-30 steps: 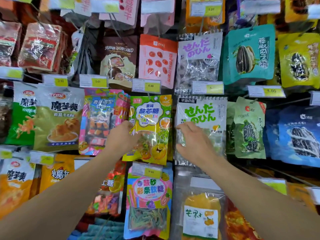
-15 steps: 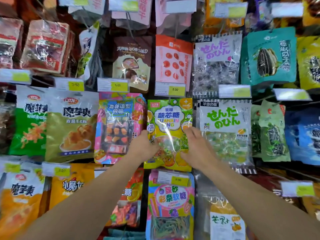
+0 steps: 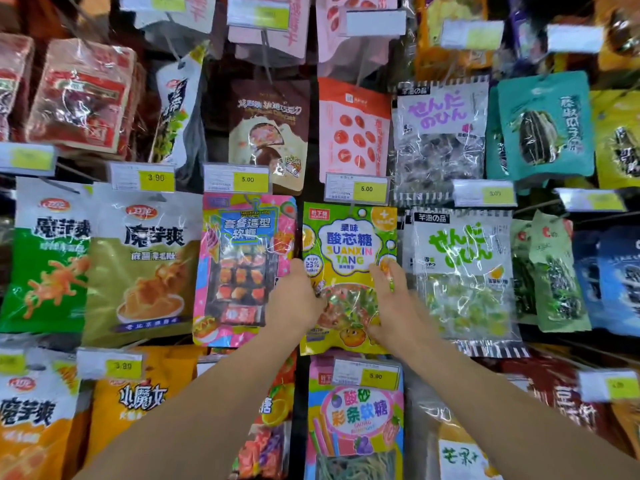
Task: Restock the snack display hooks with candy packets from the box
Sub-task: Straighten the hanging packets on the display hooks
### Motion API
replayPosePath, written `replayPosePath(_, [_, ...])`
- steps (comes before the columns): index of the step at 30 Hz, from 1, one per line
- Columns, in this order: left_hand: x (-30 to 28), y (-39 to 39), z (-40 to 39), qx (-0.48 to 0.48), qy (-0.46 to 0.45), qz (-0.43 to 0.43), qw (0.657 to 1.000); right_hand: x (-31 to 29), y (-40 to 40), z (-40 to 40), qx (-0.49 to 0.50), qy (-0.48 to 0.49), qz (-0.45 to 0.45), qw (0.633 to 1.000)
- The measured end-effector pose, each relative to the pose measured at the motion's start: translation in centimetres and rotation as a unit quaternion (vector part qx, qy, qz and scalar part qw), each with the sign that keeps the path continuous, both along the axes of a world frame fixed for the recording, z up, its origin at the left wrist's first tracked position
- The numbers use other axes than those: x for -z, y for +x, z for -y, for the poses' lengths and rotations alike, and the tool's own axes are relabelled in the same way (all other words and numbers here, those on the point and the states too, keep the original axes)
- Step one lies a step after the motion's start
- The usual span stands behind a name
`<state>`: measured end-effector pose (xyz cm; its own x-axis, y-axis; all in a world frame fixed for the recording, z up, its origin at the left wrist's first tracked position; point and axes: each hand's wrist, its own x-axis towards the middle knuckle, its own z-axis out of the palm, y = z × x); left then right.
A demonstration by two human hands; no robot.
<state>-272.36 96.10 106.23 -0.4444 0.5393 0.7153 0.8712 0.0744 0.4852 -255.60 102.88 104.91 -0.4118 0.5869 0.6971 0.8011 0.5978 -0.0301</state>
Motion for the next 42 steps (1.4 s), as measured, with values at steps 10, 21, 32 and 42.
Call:
replayPosePath(10, [0.0, 0.2, -0.1, -0.041, -0.01, -0.05, 0.998, 0.0, -1.5, -0.7, 0.037, 0.007, 0.02, 0.999])
replayPosePath(21, [0.9, -0.4, 0.7, -0.046, 0.047, -0.16, 0.985, -0.3, -2.5, -0.4, -0.035, 0.043, 0.03, 0.998])
replayPosePath(32, [1.7, -1.6, -0.8, -0.083, -0.054, -0.315, 0.944, 0.0, -1.6, -1.5, -0.055, 0.051, 0.045, 0.996])
replayPosePath(42, [1.2, -0.9, 1.2, -0.102, -0.03, -0.296, 0.949, 0.3, -1.2, -1.3, -0.057, 0.066, 0.05, 0.995])
